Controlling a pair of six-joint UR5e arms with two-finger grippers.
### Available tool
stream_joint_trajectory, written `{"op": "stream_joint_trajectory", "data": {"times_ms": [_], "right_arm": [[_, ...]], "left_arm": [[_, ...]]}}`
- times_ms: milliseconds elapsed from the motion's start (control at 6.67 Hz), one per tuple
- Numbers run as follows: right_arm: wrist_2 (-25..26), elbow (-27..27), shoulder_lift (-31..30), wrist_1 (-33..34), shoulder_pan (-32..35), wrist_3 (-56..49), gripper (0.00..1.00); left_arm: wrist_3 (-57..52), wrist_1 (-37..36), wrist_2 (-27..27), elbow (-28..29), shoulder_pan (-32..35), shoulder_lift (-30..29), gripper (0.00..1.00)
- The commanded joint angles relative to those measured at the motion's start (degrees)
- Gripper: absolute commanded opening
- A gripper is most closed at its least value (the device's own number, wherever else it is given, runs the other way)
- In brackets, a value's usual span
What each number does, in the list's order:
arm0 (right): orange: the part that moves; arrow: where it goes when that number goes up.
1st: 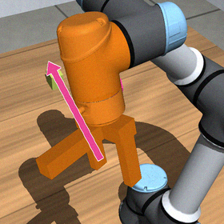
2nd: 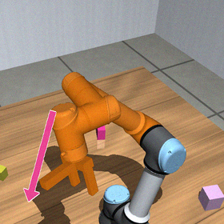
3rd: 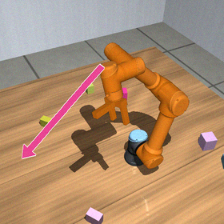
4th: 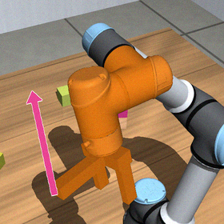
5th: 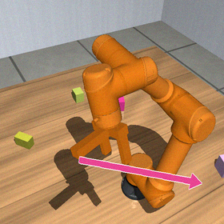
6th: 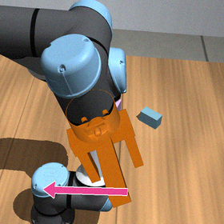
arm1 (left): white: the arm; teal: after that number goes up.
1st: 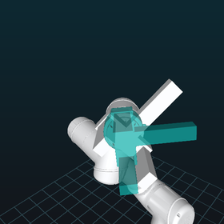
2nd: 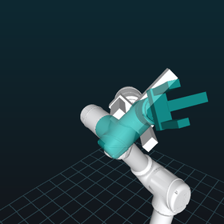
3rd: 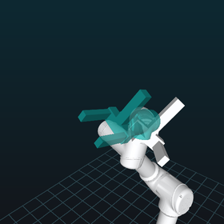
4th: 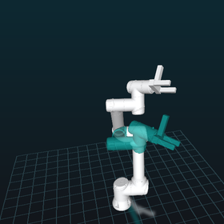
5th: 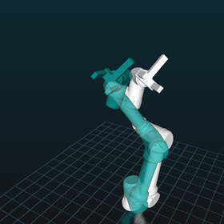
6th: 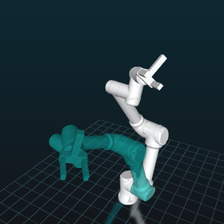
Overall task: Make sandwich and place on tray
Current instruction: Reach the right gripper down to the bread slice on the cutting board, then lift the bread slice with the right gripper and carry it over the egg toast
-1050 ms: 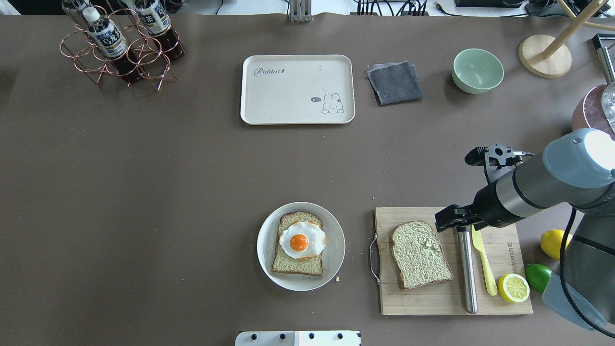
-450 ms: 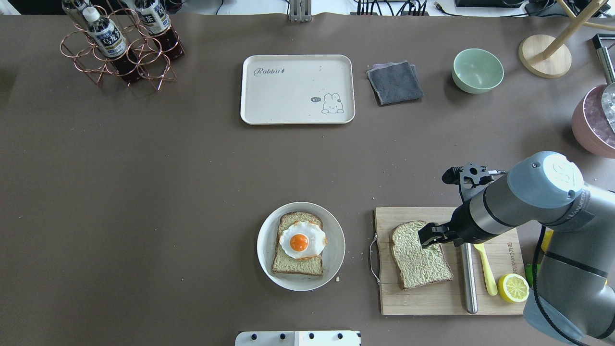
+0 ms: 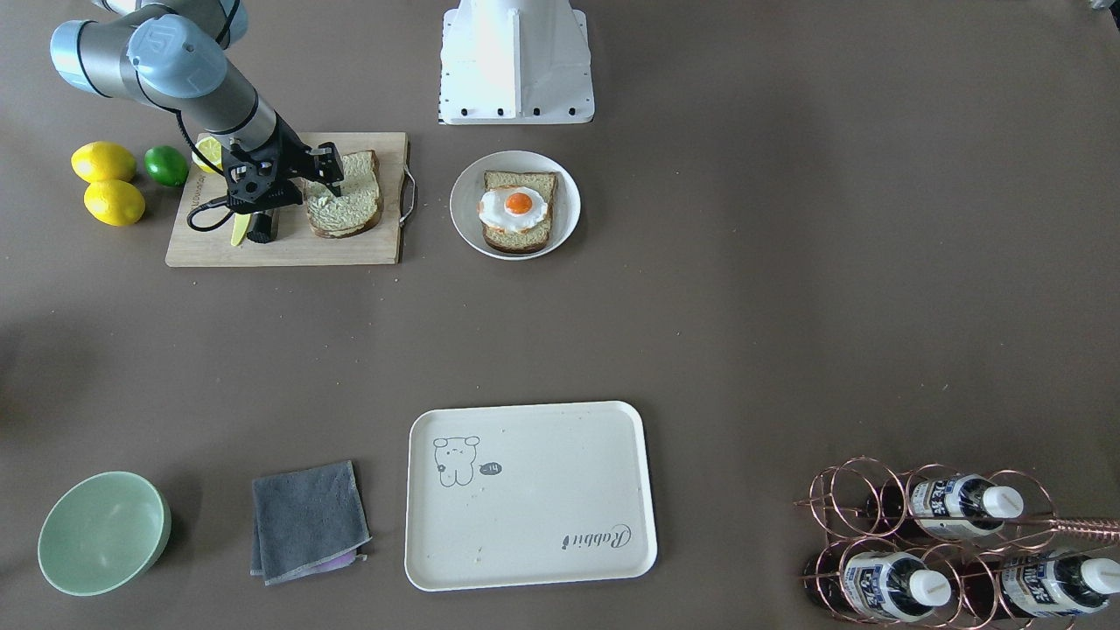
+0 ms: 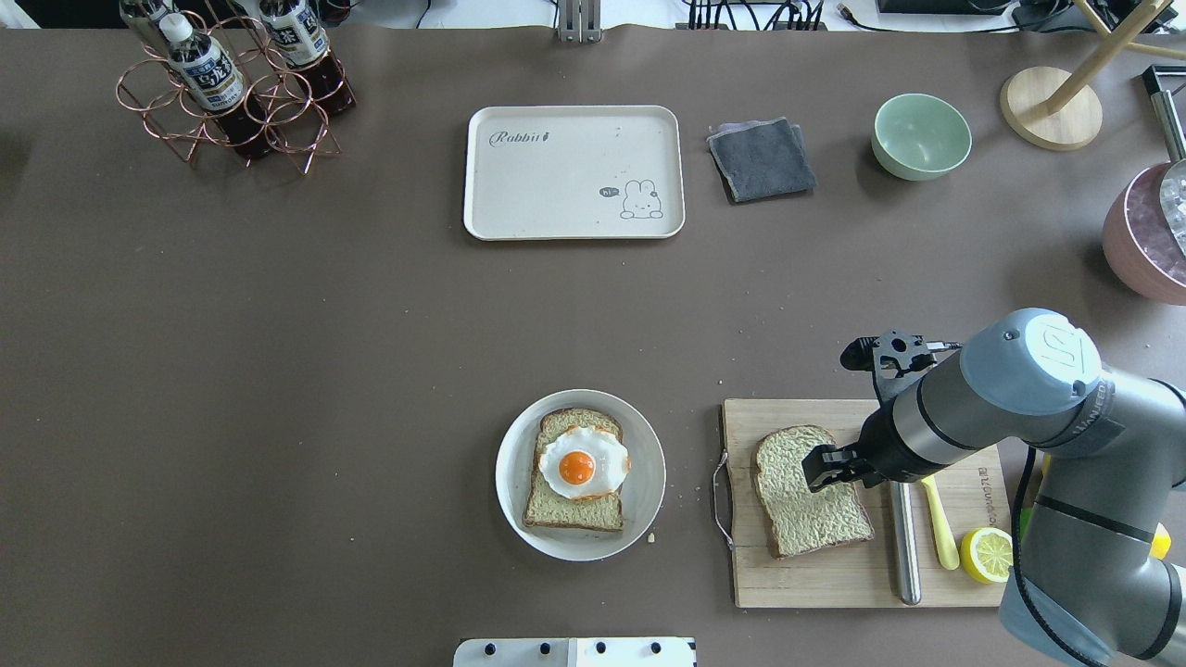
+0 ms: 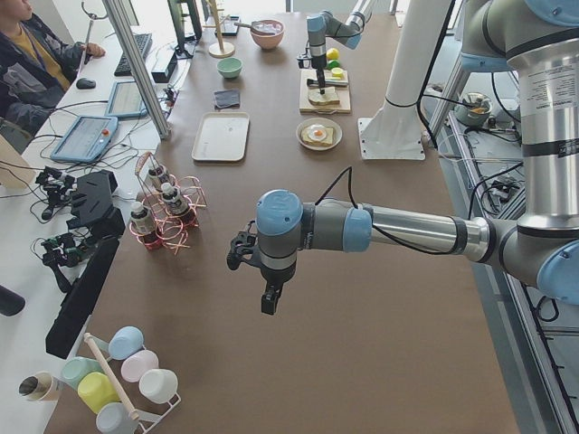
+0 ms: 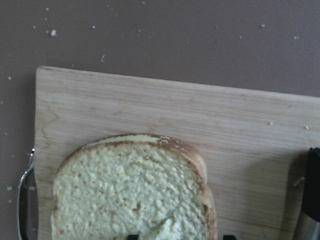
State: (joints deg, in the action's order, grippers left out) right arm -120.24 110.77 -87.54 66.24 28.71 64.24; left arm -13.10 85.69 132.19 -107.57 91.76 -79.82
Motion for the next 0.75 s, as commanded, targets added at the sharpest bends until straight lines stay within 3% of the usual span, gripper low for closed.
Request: {"op": "stream_joint_trajectory", "data": {"times_ms": [0,150,600], "right_arm": [[-0.34,-0.21,-0.17,-1.12,0.03,-0.08,0.1],[-0.34,0.06,-0.09,-1.12,0.38,-0.08,0.0],[-4.28,2.87,2.18,-1.12,3.88,0.8,0.0]], "left_arm": [[0.0,0.0,0.0,-0.1,0.0,-0.07,0.97],[0.0,0.0,0.0,-0.18,0.0,-0.07,0.97],[0.0,0.0,0.0,-0.18,0.0,-0.07,0.97]]}}
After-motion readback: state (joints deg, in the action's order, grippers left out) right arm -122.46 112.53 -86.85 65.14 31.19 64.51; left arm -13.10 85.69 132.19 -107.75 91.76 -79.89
